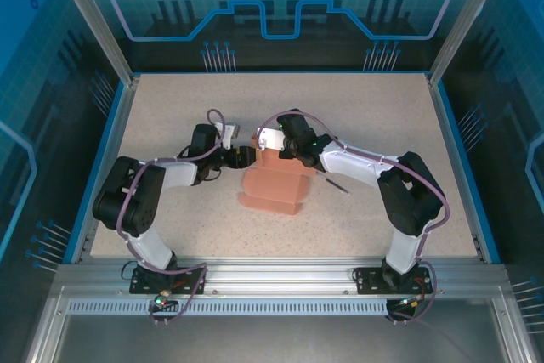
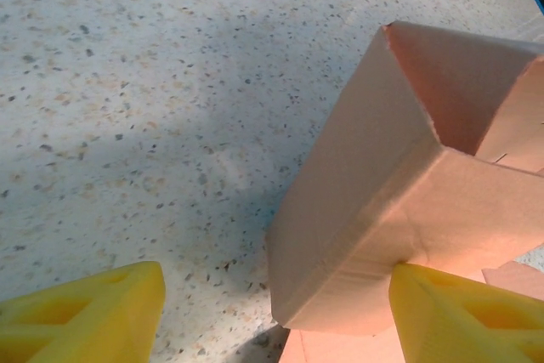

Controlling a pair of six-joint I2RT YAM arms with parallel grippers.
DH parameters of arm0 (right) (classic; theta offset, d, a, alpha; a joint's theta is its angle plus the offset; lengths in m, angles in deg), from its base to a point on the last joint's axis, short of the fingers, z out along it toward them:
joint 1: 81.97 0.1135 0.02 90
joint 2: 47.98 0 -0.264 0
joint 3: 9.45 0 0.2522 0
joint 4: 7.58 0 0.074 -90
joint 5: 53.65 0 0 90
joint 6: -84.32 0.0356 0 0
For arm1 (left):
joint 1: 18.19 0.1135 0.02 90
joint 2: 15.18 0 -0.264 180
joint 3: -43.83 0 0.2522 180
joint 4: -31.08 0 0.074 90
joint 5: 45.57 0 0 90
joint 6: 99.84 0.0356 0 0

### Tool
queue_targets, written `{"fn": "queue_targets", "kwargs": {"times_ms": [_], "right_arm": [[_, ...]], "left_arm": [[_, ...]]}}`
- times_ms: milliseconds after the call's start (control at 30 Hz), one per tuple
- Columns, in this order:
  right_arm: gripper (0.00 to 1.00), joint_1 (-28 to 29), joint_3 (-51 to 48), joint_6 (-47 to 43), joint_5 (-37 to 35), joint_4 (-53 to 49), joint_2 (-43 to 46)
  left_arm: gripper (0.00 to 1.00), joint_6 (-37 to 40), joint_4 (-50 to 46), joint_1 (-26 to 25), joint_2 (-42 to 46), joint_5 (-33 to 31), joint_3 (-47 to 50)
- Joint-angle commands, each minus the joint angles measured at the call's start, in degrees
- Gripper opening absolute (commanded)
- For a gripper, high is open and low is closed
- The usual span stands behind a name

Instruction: Fold the paper box

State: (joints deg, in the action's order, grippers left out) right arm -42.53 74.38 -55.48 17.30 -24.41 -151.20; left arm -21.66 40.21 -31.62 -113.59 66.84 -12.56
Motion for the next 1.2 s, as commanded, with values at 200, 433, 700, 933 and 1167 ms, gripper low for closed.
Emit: {"fn": "queue_targets", "kwargs": {"times_ms": [200, 433, 700, 933, 1167], "right_arm": [[0.00, 0.68, 0.14, 0.49, 1.51, 0.21, -0.62], [0.00, 0.72, 0.46, 1.10, 1.88, -0.26, -0.30], [0.00, 0.89, 0.67, 1.46, 2.46, -0.56, 0.12], [0.00, 1.07, 0.69, 2.04, 3.07, -0.68, -0.11], [0.00, 1.32, 0.69, 2.22, 3.01, -0.80, -0.25]], "left_arm": [[0.70, 2.12, 4.69, -0.49, -2.44, 3.57, -2.14], [0.78, 1.96, 7.84, -0.53, -2.89, 5.17, -1.62], [0.83, 2.31, 8.08, -0.80, -4.54, 5.13, -3.15], [0.88, 3.52, 8.31, -1.77, -5.63, 4.63, -3.95], [0.92, 3.88, 8.72, -2.10, -6.18, 3.78, -4.54]]}}
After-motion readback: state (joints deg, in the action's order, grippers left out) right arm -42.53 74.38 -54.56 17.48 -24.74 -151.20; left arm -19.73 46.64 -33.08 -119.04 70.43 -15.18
